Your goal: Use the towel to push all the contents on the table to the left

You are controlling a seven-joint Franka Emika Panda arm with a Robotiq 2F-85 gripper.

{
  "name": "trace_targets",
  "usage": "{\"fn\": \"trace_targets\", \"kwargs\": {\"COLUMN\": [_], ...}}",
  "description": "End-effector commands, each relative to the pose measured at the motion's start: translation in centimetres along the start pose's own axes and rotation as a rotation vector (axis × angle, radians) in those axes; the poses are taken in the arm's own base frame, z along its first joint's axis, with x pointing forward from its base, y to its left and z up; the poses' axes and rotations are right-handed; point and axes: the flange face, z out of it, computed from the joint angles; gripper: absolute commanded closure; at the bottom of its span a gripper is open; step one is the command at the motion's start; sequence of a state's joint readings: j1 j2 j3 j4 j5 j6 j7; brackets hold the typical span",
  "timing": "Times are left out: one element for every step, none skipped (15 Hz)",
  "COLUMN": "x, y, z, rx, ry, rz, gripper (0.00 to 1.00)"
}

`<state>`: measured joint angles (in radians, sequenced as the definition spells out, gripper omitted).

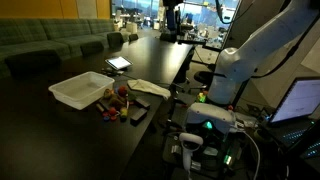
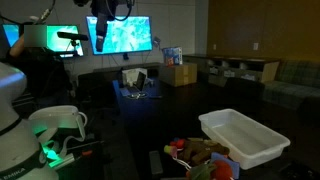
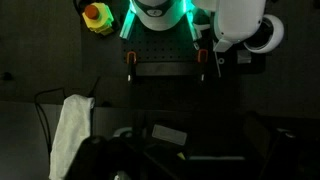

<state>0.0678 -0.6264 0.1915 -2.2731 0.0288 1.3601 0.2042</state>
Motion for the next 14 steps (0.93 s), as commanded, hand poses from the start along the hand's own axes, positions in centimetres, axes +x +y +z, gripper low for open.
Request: {"fn": "trace_targets", "kwargs": {"x": [0.0,-0.1,-0.2,-0.2,0.0,0.1,0.6,1.3,2.2,3.1,4.3,5.5,6.9,8.3], "y": [0.0,0.0,0.0,0.0,0.2,0.6,1.2,1.9,3.1,3.9,5.2,6.2,7.5,8.3], "z": [-0.2,-0.4,-0.5,-0.5,-0.2,-0.1,0.5,1.2,1.9,2.9,4.1,5.6,7.1,9.0], "rx": [0.000,0.001,0.001,0.002,0.001,0.004,0.003,0.005,0.016,0.024,0.040,0.050,0.065,0.069], "ry": [0.003,0.007,0.010,0.011,0.012,0.022,0.026,0.023,0.018,0.016,0.010,0.011,0.011,0.019], "rz": [0.000,0.000,0.000,0.000,0.003,0.010,0.024,0.022,0.037,0.049,0.058,0.078,0.082,0.096], "gripper": [0.00,0.00,0.00,0.00,0.00,0.00,0.00,0.00,0.00,0.00,0.00,0.00,0.00,0.00]}}
